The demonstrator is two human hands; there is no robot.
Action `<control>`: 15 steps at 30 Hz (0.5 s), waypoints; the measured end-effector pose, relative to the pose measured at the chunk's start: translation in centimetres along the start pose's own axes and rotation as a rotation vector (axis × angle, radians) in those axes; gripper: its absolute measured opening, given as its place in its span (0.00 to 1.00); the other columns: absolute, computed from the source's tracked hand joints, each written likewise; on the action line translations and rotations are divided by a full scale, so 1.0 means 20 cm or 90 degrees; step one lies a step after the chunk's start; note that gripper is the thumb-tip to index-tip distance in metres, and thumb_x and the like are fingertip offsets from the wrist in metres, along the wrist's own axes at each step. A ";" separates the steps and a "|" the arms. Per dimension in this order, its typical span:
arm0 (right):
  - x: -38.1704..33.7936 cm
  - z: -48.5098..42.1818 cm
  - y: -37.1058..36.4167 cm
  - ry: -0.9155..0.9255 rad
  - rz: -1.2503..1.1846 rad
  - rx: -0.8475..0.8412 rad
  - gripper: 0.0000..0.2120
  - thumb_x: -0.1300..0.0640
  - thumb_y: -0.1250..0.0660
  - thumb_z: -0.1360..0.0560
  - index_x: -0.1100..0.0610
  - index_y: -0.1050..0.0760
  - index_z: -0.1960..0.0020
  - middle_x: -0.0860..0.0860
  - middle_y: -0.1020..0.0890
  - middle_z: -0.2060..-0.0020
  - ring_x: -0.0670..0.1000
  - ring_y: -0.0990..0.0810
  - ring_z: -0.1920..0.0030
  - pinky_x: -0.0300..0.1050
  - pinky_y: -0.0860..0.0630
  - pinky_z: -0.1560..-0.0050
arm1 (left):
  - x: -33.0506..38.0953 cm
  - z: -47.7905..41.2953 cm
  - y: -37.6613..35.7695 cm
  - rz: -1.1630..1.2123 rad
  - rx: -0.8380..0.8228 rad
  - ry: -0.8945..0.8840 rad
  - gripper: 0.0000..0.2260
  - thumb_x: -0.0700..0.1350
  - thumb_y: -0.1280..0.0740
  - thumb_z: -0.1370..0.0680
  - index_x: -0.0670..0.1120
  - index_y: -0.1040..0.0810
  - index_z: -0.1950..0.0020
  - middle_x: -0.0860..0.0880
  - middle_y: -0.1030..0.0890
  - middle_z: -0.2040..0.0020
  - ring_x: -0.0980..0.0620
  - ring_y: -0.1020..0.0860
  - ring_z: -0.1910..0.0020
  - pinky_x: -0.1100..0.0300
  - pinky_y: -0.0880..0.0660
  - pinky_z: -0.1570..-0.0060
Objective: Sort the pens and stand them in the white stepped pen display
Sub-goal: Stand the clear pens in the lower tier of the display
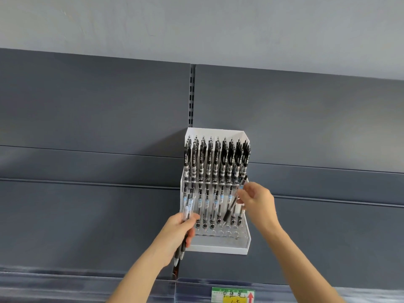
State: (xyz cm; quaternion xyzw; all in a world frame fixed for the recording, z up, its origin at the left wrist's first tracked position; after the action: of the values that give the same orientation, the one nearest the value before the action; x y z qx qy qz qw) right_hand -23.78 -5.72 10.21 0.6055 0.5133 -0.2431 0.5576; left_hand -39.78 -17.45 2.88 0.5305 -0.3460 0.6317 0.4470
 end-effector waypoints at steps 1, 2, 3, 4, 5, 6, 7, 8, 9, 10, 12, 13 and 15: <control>-0.01 -0.01 0.00 0.012 0.011 0.013 0.03 0.62 0.38 0.23 0.59 0.25 0.53 0.54 0.18 0.63 0.51 0.19 0.61 0.39 0.27 0.62 | -0.01 0.00 -0.01 -0.004 0.000 0.004 0.11 0.44 0.40 0.20 0.38 0.25 0.45 0.51 0.29 0.74 0.54 0.34 0.76 0.62 0.33 0.70; -0.02 -0.01 0.00 0.022 0.022 0.015 0.04 0.62 0.38 0.23 0.60 0.25 0.54 0.56 0.18 0.62 0.54 0.20 0.62 0.40 0.28 0.62 | -0.01 -0.01 -0.02 -0.002 -0.002 0.009 0.09 0.43 0.41 0.20 0.39 0.26 0.46 0.51 0.29 0.75 0.54 0.34 0.76 0.62 0.33 0.70; -0.03 -0.01 -0.02 0.028 0.036 0.011 0.05 0.62 0.38 0.23 0.62 0.26 0.54 0.59 0.18 0.62 0.56 0.22 0.63 0.41 0.29 0.63 | -0.02 -0.01 -0.02 0.007 -0.004 0.015 0.07 0.41 0.42 0.20 0.40 0.26 0.46 0.50 0.29 0.75 0.54 0.34 0.75 0.61 0.34 0.70; -0.03 0.00 -0.04 0.033 0.047 0.000 0.06 0.62 0.39 0.22 0.63 0.26 0.55 0.61 0.18 0.61 0.57 0.22 0.63 0.42 0.30 0.64 | -0.02 -0.01 -0.03 0.015 -0.003 0.020 0.07 0.38 0.43 0.20 0.42 0.27 0.47 0.50 0.28 0.75 0.54 0.34 0.75 0.61 0.34 0.70; -0.02 0.00 -0.06 0.032 0.059 -0.014 0.06 0.61 0.39 0.22 0.63 0.26 0.54 0.61 0.18 0.60 0.59 0.21 0.61 0.43 0.29 0.63 | -0.02 -0.01 -0.03 0.022 -0.003 0.021 0.08 0.37 0.44 0.21 0.43 0.28 0.47 0.49 0.28 0.74 0.53 0.34 0.75 0.60 0.35 0.70; -0.01 0.00 -0.09 0.029 0.073 -0.030 0.06 0.61 0.39 0.22 0.63 0.25 0.51 0.59 0.18 0.59 0.58 0.20 0.59 0.44 0.28 0.62 | -0.02 -0.01 -0.03 0.022 -0.002 0.017 0.08 0.36 0.45 0.21 0.43 0.29 0.48 0.48 0.26 0.73 0.53 0.33 0.75 0.60 0.35 0.69; 0.00 0.01 -0.12 0.026 0.094 -0.048 0.07 0.60 0.39 0.22 0.62 0.25 0.48 0.57 0.18 0.57 0.56 0.20 0.59 0.44 0.27 0.59 | -0.02 -0.01 -0.03 0.018 -0.002 0.011 0.07 0.36 0.45 0.21 0.44 0.29 0.49 0.48 0.25 0.72 0.53 0.33 0.74 0.59 0.34 0.69; 0.02 0.01 -0.15 0.024 0.119 -0.067 0.09 0.60 0.39 0.21 0.62 0.25 0.45 0.56 0.18 0.55 0.54 0.21 0.59 0.45 0.26 0.57 | -0.01 -0.01 -0.02 0.010 -0.003 0.003 0.06 0.36 0.45 0.20 0.44 0.29 0.50 0.48 0.24 0.71 0.53 0.32 0.74 0.60 0.34 0.69; 0.04 0.02 -0.17 0.020 0.145 -0.085 0.10 0.60 0.40 0.21 0.62 0.25 0.43 0.55 0.19 0.53 0.52 0.22 0.59 0.44 0.25 0.55 | -0.01 -0.01 -0.02 -0.001 -0.006 -0.007 0.06 0.38 0.44 0.19 0.45 0.29 0.51 0.48 0.24 0.69 0.53 0.32 0.74 0.60 0.33 0.68; 0.06 0.02 -0.20 0.015 0.163 -0.098 0.11 0.60 0.40 0.21 0.62 0.26 0.41 0.56 0.19 0.51 0.52 0.23 0.58 0.44 0.25 0.54 | 0.00 -0.01 -0.02 -0.013 -0.009 -0.017 0.05 0.39 0.44 0.19 0.45 0.29 0.52 0.48 0.23 0.68 0.54 0.31 0.73 0.61 0.32 0.68; 0.08 0.03 -0.22 0.002 0.176 -0.098 0.12 0.60 0.40 0.21 0.63 0.26 0.41 0.56 0.19 0.50 0.52 0.23 0.55 0.43 0.25 0.51 | 0.00 -0.01 -0.02 -0.031 -0.011 -0.030 0.06 0.40 0.43 0.19 0.45 0.29 0.52 0.47 0.22 0.66 0.55 0.31 0.73 0.62 0.31 0.68; 0.09 0.03 -0.22 -0.001 0.180 -0.091 0.11 0.60 0.40 0.21 0.63 0.25 0.42 0.56 0.19 0.51 0.53 0.22 0.54 0.44 0.25 0.50 | 0.00 -0.01 -0.01 -0.036 -0.010 -0.033 0.06 0.39 0.43 0.19 0.44 0.28 0.53 0.47 0.22 0.65 0.55 0.30 0.73 0.63 0.31 0.68; 0.10 0.02 -0.22 -0.006 0.188 -0.078 0.10 0.60 0.39 0.22 0.63 0.24 0.45 0.56 0.18 0.54 0.54 0.21 0.55 0.45 0.24 0.51 | -0.01 -0.01 0.00 -0.042 -0.007 -0.039 0.06 0.37 0.44 0.19 0.43 0.28 0.53 0.46 0.21 0.65 0.55 0.30 0.73 0.63 0.31 0.68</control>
State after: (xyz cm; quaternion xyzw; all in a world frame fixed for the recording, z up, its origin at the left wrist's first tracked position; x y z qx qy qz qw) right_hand -27.00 -6.05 6.54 0.6383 0.4298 -0.1293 0.6254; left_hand -39.80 -17.21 2.70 0.5586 -0.3452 0.5981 0.4594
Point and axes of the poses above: each hand's wrist, its own z-axis away from the middle knuckle, its own y-axis out of the back of the hand, x = y × z, the point moved 7 cm from there along -z, towards the middle knuckle
